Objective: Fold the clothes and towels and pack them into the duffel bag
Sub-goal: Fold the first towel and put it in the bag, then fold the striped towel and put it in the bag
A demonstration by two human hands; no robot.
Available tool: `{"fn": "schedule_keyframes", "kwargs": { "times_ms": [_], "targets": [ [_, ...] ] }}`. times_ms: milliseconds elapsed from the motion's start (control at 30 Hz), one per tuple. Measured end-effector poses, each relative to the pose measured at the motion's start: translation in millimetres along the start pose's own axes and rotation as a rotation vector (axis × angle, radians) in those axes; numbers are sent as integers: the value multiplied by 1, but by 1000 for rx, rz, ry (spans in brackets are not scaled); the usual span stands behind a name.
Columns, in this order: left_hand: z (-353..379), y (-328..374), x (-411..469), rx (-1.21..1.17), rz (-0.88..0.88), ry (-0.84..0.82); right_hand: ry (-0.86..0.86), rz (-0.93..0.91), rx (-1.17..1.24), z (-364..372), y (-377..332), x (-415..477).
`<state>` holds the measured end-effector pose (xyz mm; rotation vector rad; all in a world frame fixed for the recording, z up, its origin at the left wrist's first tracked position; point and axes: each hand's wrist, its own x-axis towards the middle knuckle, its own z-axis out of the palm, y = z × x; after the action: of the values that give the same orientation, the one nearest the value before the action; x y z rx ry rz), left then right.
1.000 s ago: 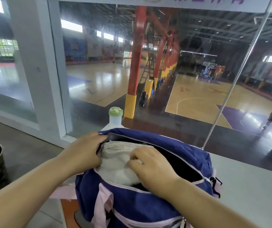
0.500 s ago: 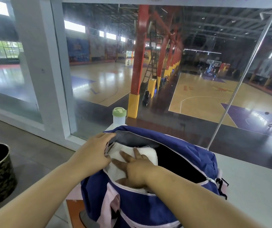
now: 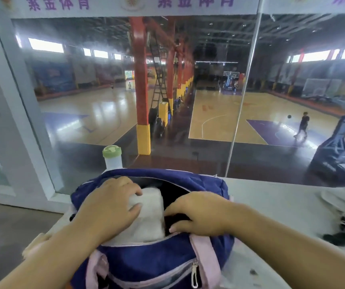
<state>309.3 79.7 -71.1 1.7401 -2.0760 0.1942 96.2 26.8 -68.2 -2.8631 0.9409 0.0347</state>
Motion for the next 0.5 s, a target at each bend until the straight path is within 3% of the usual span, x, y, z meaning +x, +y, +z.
{"fn": "schedule_keyframes", "kwargs": {
  "times_ms": [233,500],
  "targets": [
    [39,101,37,-122,187,-95,22,373,-34,-12,79,-129],
    [124,245,72,-268,395,-263,13,860,4,32,171,-265]
  ]
}}
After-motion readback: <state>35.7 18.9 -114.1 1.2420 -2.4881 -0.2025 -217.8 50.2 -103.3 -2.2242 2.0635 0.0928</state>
